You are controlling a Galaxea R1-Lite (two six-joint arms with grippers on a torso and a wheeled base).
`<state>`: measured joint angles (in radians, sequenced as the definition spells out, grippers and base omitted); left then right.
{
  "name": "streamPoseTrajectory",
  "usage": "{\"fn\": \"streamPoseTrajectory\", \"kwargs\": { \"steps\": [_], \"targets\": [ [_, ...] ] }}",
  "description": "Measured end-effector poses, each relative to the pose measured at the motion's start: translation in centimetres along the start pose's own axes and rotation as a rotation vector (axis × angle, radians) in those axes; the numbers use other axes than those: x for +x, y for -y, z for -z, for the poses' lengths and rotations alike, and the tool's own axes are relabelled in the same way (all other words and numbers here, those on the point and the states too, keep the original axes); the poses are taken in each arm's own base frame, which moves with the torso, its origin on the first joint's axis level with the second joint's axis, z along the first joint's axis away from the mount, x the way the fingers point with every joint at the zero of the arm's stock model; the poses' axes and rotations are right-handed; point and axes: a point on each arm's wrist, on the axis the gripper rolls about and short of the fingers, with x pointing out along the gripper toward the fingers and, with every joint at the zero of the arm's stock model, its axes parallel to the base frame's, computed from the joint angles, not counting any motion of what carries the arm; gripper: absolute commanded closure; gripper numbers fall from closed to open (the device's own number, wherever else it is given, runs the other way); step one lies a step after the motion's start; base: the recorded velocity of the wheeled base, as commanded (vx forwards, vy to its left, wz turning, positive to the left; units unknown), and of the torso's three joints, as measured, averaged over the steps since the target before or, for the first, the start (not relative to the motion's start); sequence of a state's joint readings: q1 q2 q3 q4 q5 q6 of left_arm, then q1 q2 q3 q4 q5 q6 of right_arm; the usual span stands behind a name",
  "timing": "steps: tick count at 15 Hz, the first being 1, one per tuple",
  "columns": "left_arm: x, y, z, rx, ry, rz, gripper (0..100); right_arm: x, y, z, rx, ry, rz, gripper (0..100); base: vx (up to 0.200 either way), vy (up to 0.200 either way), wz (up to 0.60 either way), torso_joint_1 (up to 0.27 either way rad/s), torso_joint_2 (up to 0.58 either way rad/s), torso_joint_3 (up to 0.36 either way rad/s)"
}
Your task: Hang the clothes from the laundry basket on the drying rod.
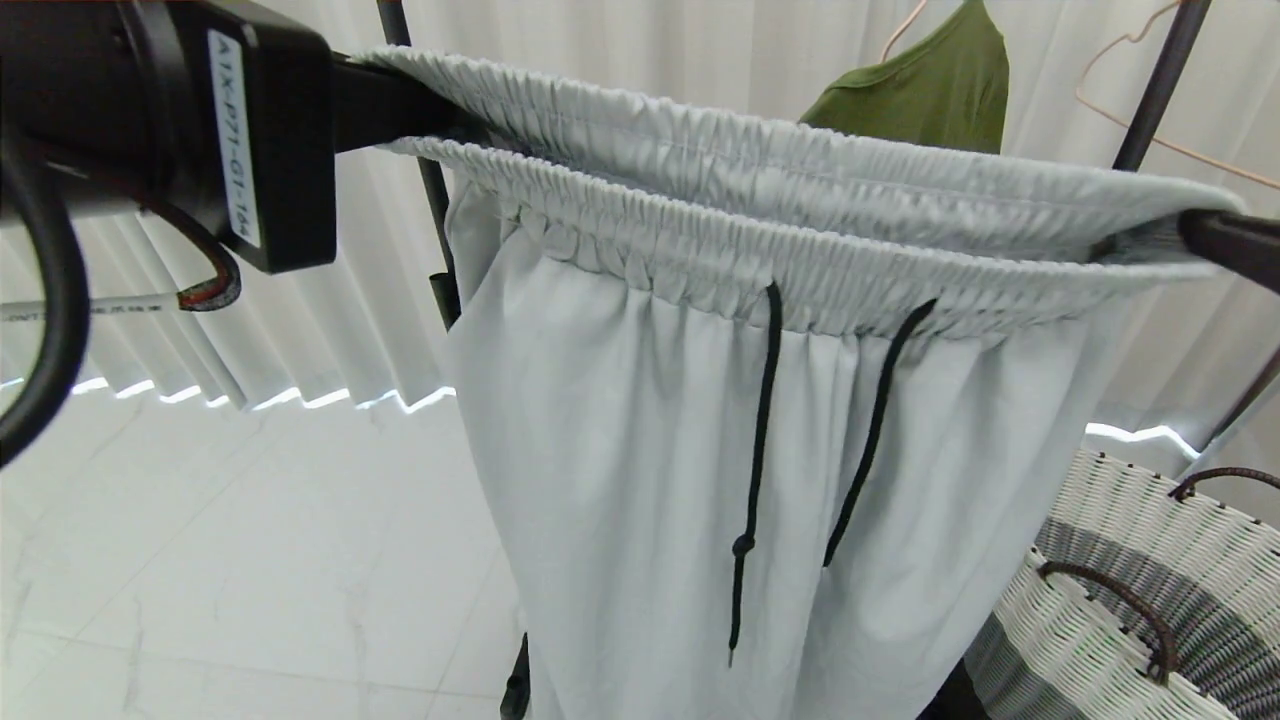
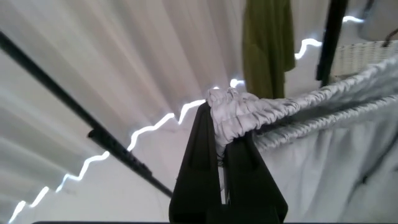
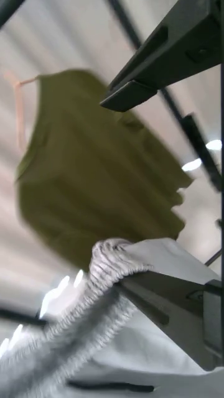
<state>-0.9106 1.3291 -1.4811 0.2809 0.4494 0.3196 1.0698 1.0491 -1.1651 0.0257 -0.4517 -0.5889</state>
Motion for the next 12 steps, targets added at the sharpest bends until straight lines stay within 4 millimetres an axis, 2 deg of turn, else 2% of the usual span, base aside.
{"fn": "streamPoseTrajectory", "kwargs": {
  "steps": [4,7,12],
  "targets": [
    [0.4,-0.3,0.4,0.001,-0.023,-0.035,100,-1.2,0.3,-0.3,0.02,0.043,-0.021,0,0.0,0.0,0.0,0.0,0.0,0.0],
    [0.3,-0.4,0.5,0.002,-0.027,-0.036,100,-1.2,1.0,0.2,0.014,0.006,0.047,0,0.0,0.0,0.0,0.0,0.0,0.0],
    [0.2,-0.4,0.5,0.001,-0.025,-0.036,100,-0.4,4.1,3.8,-0.043,-0.279,0.397,0,0.0,0.0,0.0,0.0,0.0,0.0]
  ]
}}
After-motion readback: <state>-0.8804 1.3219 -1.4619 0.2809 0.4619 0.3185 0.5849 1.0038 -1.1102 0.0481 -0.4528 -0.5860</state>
